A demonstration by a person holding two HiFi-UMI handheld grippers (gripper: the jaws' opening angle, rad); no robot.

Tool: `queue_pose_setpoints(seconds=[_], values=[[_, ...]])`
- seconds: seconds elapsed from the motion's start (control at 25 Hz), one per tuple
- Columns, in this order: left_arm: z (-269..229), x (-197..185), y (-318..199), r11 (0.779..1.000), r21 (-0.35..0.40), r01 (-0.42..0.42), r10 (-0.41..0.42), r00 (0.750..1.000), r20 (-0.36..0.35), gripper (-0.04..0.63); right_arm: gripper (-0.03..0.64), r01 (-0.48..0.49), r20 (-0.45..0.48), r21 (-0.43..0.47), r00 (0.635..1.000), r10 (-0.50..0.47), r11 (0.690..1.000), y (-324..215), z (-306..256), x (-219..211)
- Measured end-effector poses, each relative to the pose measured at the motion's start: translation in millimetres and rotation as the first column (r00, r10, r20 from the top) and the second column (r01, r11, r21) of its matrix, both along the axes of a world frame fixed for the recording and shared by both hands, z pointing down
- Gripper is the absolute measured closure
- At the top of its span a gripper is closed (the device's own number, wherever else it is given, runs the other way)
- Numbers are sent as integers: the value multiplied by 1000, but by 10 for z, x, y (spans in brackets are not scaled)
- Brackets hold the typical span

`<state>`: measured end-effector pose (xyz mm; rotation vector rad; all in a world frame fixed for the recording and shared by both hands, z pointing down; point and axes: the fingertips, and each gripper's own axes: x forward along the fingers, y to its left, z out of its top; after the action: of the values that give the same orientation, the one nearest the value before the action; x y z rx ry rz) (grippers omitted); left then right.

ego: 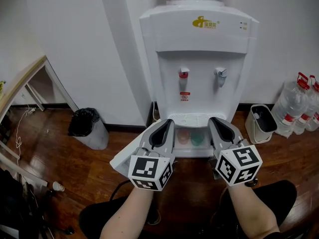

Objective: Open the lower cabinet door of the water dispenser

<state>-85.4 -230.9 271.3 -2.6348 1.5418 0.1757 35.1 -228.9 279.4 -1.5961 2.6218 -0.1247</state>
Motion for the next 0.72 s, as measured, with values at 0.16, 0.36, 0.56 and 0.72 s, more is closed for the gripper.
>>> queue_pose_setpoints(seconds=[0.16, 0.36, 0.56, 0.72], values=[[585, 94, 16, 994, -103, -20, 26, 998, 53, 558, 591, -50, -1, -39, 999, 50, 998, -49, 441, 115], [1131, 221, 94, 982, -179, -59, 74, 994, 78, 558, 529, -17, -116, -34, 993, 13, 999, -18, 926, 79], [1507, 227, 58, 968, -244, -56, 72, 996, 57, 557, 485, -13, -135, -91, 991, 1, 996, -51, 1408, 90], [1733, 218, -8, 958, -286, -39, 58, 997, 59, 557, 458, -22, -153, -135, 988, 1, 991, -95, 1690, 44]])
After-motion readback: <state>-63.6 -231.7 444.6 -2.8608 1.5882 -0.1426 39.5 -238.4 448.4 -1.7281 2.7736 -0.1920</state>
